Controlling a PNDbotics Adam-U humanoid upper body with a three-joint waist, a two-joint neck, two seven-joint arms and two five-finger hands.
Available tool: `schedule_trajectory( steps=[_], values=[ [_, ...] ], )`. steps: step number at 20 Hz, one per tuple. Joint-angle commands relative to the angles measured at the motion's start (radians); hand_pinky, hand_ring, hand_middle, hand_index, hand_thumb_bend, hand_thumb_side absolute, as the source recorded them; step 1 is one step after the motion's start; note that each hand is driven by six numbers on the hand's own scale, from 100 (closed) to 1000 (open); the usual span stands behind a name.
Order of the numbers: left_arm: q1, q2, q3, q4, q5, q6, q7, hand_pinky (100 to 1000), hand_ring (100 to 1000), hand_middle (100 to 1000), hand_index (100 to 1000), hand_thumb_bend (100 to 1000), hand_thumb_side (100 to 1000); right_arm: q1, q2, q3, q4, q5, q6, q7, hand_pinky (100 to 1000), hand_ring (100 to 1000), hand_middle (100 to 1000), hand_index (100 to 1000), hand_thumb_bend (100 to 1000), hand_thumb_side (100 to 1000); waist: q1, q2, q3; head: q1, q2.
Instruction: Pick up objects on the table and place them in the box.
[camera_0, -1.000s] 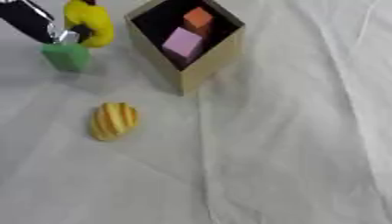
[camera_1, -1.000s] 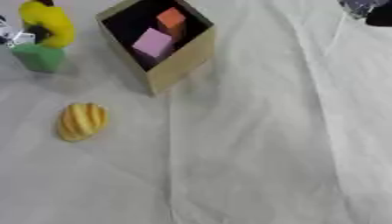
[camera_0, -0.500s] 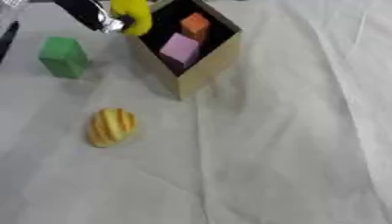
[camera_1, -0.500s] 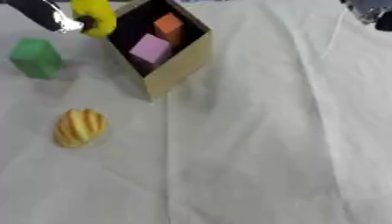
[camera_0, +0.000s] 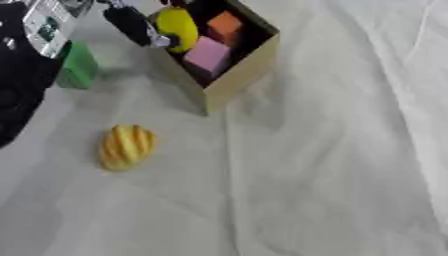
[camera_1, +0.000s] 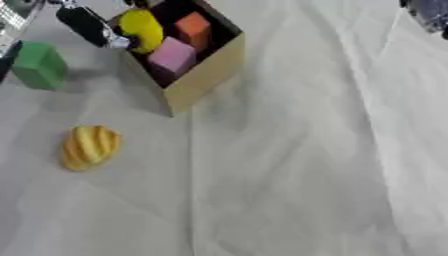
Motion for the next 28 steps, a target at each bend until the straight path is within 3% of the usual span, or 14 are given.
schedule_trajectory(
  steps=[1, 3, 5, 9, 12, 15, 22, 28],
  values=[
    [-0.02, 0.01, 0.016, -0.005, -0.007, -0.012, 0.01, 850, 814, 807, 912, 533, 482, -0.017, -0.017, -0.009, -0.005, -0.007, -0.001, 0.003, 902, 843, 713, 888, 100, 598, -0.003, -0.021, -0.003, 0.005, -0.01],
    [-0.017, 0.012, 0.018, -0.005, -0.009, -0.017, 0.011, 857, 826, 825, 944, 606, 509, -0.017, -0.015, -0.009, -0.004, -0.008, -0.001, 0.003, 902, 842, 712, 887, 100, 598, -0.003, -0.021, -0.002, 0.006, -0.008],
    [-0.014, 0.016, 0.021, -0.007, -0.015, -0.015, 0.017, 857, 827, 824, 946, 620, 506, -0.017, -0.013, -0.008, -0.002, -0.009, -0.001, 0.004, 902, 842, 711, 887, 100, 600, -0.004, -0.023, -0.002, 0.005, -0.005],
    [0.001, 0.038, 0.024, -0.033, 0.009, -0.005, 0.05, 843, 799, 778, 904, 581, 521, -0.01, -0.013, -0.007, 0.007, -0.006, -0.001, 0.005, 902, 842, 712, 887, 100, 597, -0.006, -0.033, 0.007, 0.0, 0.004],
    [0.026, 0.097, 0.002, -0.104, 0.112, 0.017, 0.063, 833, 779, 744, 881, 563, 525, 0.006, -0.02, -0.012, 0.014, -0.004, -0.001, 0.0, 902, 842, 712, 887, 100, 595, -0.007, -0.045, 0.03, -0.014, 0.018],
    [0.076, 0.201, -0.049, -0.268, 0.252, 0.051, 0.054, 833, 776, 738, 874, 565, 517, 0.019, -0.027, -0.016, 0.017, -0.001, -0.001, -0.004, 902, 842, 712, 887, 100, 595, -0.007, -0.053, 0.053, -0.034, 0.028],
    [0.294, 0.452, -0.122, -0.706, 0.556, 0.261, 0.035, 817, 755, 708, 849, 571, 491, 0.03, -0.031, -0.02, 0.02, 0.002, -0.003, -0.008, 902, 842, 713, 887, 100, 593, -0.015, -0.059, 0.078, -0.055, 0.035],
    [0.41, 0.55, -0.131, -0.907, 0.617, 0.404, 0.025, 816, 755, 707, 845, 607, 494, 0.03, -0.024, -0.021, 0.026, 0.002, -0.002, -0.009, 902, 841, 711, 886, 100, 595, -0.019, -0.062, 0.084, -0.059, 0.034]
  ],
)
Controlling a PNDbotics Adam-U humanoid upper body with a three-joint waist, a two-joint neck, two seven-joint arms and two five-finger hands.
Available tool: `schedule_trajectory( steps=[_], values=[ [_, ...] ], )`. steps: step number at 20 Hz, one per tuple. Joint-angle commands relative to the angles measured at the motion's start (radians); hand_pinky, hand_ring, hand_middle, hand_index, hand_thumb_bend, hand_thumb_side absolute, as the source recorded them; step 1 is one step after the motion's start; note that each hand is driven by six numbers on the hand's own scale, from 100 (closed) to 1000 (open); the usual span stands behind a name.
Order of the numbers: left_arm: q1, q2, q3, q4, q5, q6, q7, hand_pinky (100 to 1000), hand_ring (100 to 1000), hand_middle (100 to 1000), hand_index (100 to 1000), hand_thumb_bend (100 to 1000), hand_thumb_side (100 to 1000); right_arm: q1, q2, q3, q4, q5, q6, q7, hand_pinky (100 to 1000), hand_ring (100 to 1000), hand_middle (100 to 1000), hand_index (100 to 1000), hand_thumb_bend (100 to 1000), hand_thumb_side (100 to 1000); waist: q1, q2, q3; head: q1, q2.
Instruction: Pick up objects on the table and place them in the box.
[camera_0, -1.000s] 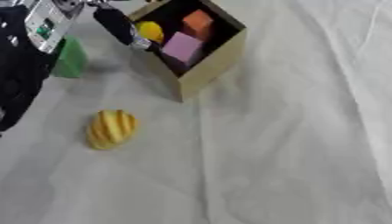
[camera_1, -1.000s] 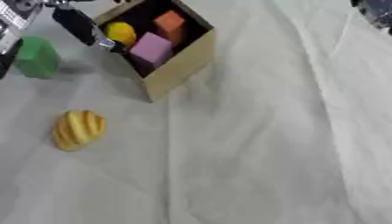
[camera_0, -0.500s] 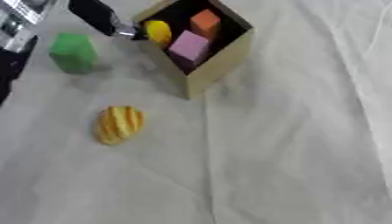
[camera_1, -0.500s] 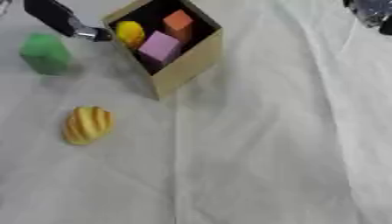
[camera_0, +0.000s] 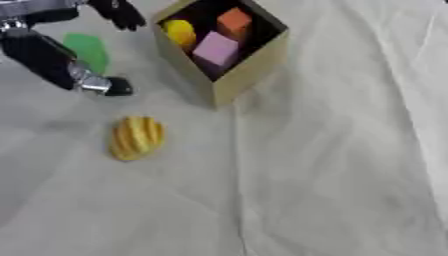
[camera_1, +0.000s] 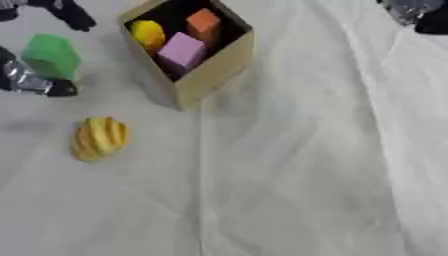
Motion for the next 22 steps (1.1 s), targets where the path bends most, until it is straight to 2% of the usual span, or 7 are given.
schedule_trajectory(
  steps=[1, 6, 7, 8, 13, 19, 22],
  values=[
    [0.02, 0.072, -0.001, -0.083, 0.01, 0.06, 0.002, 817, 758, 707, 846, 610, 489, -0.007, -0.03, -0.017, 0.001, 0.002, 0.0, -0.004, 902, 841, 710, 886, 100, 596, -0.002, -0.029, 0.002, -0.002, 0.0],
    [0.073, 0.094, -0.031, -0.106, -0.062, 0.095, -0.005, 818, 763, 715, 854, 619, 464, -0.006, -0.025, -0.02, 0.003, 0.0, -0.001, -0.008, 901, 840, 709, 886, 100, 598, -0.004, -0.028, 0.004, 0.004, -0.002],
    [0.077, 0.091, -0.038, -0.099, -0.069, 0.097, -0.009, 818, 765, 717, 859, 653, 405, -0.007, -0.024, -0.02, 0.003, -0.001, -0.001, -0.008, 901, 839, 709, 886, 100, 593, -0.004, -0.028, 0.004, 0.006, -0.002],
    [0.08, 0.088, -0.045, -0.091, -0.076, 0.097, -0.014, 818, 766, 718, 860, 620, 446, -0.007, -0.022, -0.02, 0.004, -0.001, -0.001, -0.008, 901, 839, 709, 886, 100, 599, -0.005, -0.028, 0.004, 0.007, -0.003],
    [0.118, 0.096, -0.059, -0.048, -0.144, 0.096, -0.031, 825, 778, 733, 862, 633, 425, 0.001, -0.02, -0.024, 0.006, -0.002, 0.0, -0.012, 901, 839, 707, 886, 100, 605, -0.005, -0.025, 0.009, 0.013, -0.004],
    [0.138, 0.072, -0.086, 0.016, -0.193, 0.092, -0.044, 823, 779, 735, 859, 590, 198, 0.0, -0.01, -0.023, 0.011, -0.006, -0.001, -0.011, 900, 837, 705, 886, 100, 614, -0.004, -0.025, 0.013, 0.019, -0.004],
    [0.123, 0.048, -0.105, 0.054, -0.178, 0.099, -0.063, 822, 778, 734, 858, 586, 155, 0.001, -0.008, -0.024, 0.013, -0.006, -0.001, -0.012, 900, 837, 704, 885, 100, 615, -0.004, -0.025, 0.01, 0.022, -0.004]
  ],
)
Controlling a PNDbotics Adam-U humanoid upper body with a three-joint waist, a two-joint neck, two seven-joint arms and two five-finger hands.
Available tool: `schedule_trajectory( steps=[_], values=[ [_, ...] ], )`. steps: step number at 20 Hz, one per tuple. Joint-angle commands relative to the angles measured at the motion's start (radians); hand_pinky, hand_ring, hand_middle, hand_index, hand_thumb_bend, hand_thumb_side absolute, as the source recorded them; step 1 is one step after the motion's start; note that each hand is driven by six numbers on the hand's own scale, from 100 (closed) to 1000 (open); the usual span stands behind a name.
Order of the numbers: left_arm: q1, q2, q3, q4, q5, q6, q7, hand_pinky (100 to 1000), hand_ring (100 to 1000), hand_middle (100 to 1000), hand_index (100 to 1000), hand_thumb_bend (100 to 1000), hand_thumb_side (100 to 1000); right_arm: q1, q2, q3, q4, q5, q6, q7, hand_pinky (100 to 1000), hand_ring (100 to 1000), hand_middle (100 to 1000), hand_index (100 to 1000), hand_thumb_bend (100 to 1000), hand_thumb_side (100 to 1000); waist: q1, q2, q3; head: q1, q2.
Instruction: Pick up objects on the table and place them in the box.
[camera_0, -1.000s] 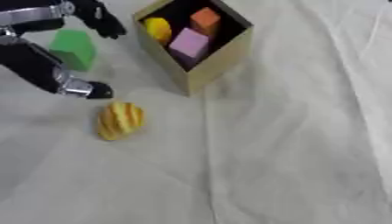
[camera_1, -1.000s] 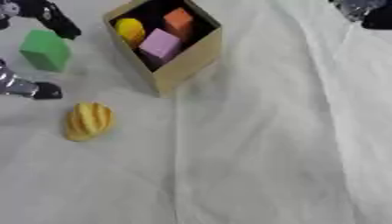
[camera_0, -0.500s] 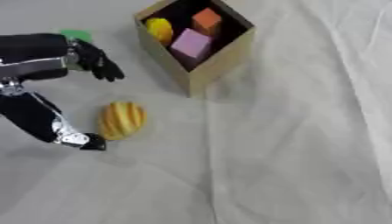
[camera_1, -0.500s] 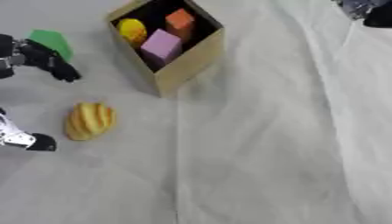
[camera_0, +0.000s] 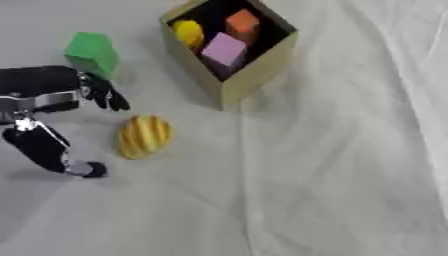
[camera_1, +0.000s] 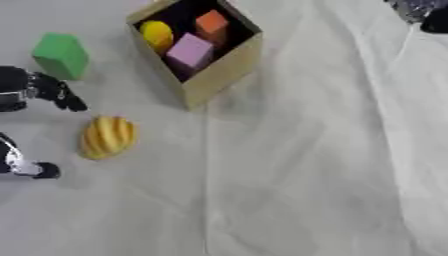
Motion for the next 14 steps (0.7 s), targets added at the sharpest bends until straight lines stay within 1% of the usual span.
schedule_trajectory(
  steps=[1, 5, 9, 10, 12, 14],
  values=[
    [-0.028, -0.002, -0.008, 0.03, 0.009, 0.005, -0.019, 822, 778, 734, 858, 587, 159, -0.006, -0.018, -0.016, 0.0, -0.006, -0.001, -0.004, 900, 837, 704, 885, 100, 617, 0.0, -0.025, -0.002, 0.006, -0.004],
    [-0.048, -0.028, -0.026, 0.068, 0.002, 0.005, -0.036, 819, 777, 732, 847, 582, 160, -0.004, -0.014, -0.018, 0.004, -0.008, -0.001, -0.006, 900, 836, 703, 885, 100, 622, 0.001, -0.023, -0.004, 0.009, -0.005],
    [-0.058, -0.041, -0.042, 0.091, -0.027, -0.012, -0.064, 803, 762, 711, 799, 538, 159, -0.003, -0.012, -0.022, 0.005, -0.01, -0.001, -0.009, 900, 835, 701, 885, 100, 624, 0.003, -0.021, -0.004, 0.011, -0.004],
    [-0.06, -0.045, -0.045, 0.095, -0.034, -0.016, -0.071, 799, 755, 701, 786, 510, 138, -0.002, -0.011, -0.023, 0.005, -0.011, -0.001, -0.01, 900, 835, 701, 885, 100, 626, 0.004, -0.021, -0.004, 0.012, -0.004],
    [-0.065, -0.052, -0.052, 0.102, -0.04, -0.024, -0.082, 780, 723, 661, 752, 453, 124, -0.001, -0.011, -0.024, 0.005, -0.012, -0.001, -0.011, 900, 835, 701, 885, 100, 627, 0.004, -0.021, -0.005, 0.013, -0.003],
    [-0.069, -0.058, -0.061, 0.106, -0.045, -0.03, -0.092, 770, 705, 643, 731, 381, 104, -0.001, -0.01, -0.025, 0.005, -0.013, -0.001, -0.011, 900, 835, 700, 885, 100, 627, 0.004, -0.021, -0.005, 0.014, -0.002]
  ],
)
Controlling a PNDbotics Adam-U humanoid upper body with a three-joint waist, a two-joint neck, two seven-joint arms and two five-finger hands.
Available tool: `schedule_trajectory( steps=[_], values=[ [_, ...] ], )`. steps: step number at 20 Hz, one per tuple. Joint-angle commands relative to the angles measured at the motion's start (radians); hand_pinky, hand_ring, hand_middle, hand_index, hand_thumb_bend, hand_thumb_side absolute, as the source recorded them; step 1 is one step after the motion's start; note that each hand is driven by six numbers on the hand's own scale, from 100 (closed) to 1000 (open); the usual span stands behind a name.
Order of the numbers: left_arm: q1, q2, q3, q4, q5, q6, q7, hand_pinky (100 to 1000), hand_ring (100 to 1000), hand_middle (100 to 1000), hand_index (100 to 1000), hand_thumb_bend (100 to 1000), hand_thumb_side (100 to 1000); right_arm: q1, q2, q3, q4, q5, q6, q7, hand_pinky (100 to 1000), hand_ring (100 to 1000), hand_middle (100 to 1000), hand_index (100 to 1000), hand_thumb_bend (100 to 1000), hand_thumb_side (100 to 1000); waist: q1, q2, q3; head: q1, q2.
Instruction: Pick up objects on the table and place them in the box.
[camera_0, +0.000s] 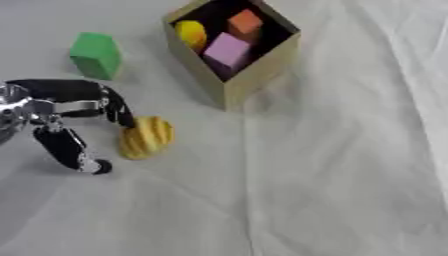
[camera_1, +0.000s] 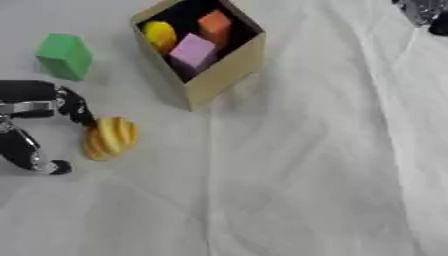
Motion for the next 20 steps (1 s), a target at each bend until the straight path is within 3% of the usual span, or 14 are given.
schedule_trajectory(
  steps=[1, 5, 9, 12, 16, 20],
  values=[
    [-0.018, 0.011, -0.009, 0.002, -0.016, -0.01, -0.018, 767, 701, 638, 727, 377, 107, -0.008, -0.02, -0.019, -0.005, -0.009, 0.0, -0.007, 900, 835, 700, 885, 100, 627, 0.001, -0.021, 0.0, 0.004, -0.001],
    [-0.03, -0.003, -0.019, 0.008, -0.081, -0.025, 0.002, 738, 667, 600, 680, 346, 100, -0.006, -0.018, -0.021, -0.006, -0.013, 0.0, -0.009, 899, 833, 697, 885, 100, 629, 0.001, -0.023, -0.001, 0.004, -0.001],
    [-0.041, -0.023, -0.034, 0.024, -0.196, -0.058, 0.067, 690, 586, 498, 567, 280, 100, -0.003, -0.016, -0.023, -0.007, -0.016, -0.001, -0.01, 899, 832, 696, 886, 100, 634, 0.002, -0.024, -0.002, 0.004, 0.0],
    [-0.038, -0.027, -0.031, 0.031, -0.239, -0.076, 0.112, 667, 565, 481, 549, 254, 100, 0.002, -0.016, -0.025, -0.005, -0.017, 0.0, -0.012, 899, 831, 695, 886, 100, 638, 0.002, -0.024, -0.002, 0.005, 0.002],
    [-0.02, -0.013, 0.004, -0.002, -0.21, -0.067, 0.145, 657, 548, 461, 526, 226, 100, 0.009, -0.016, -0.03, -0.004, -0.02, 0.001, -0.016, 899, 831, 694, 886, 100, 640, 0.002, -0.023, -0.002, 0.004, 0.002],
    [0.0, 0.026, 0.07, -0.113, -0.121, -0.033, 0.146, 643, 521, 428, 491, 231, 100, 0.013, -0.019, -0.036, -0.003, -0.02, 0.002, -0.022, 899, 829, 694, 887, 100, 634, 0.001, -0.024, -0.002, 0.003, 0.003]
  ],
)
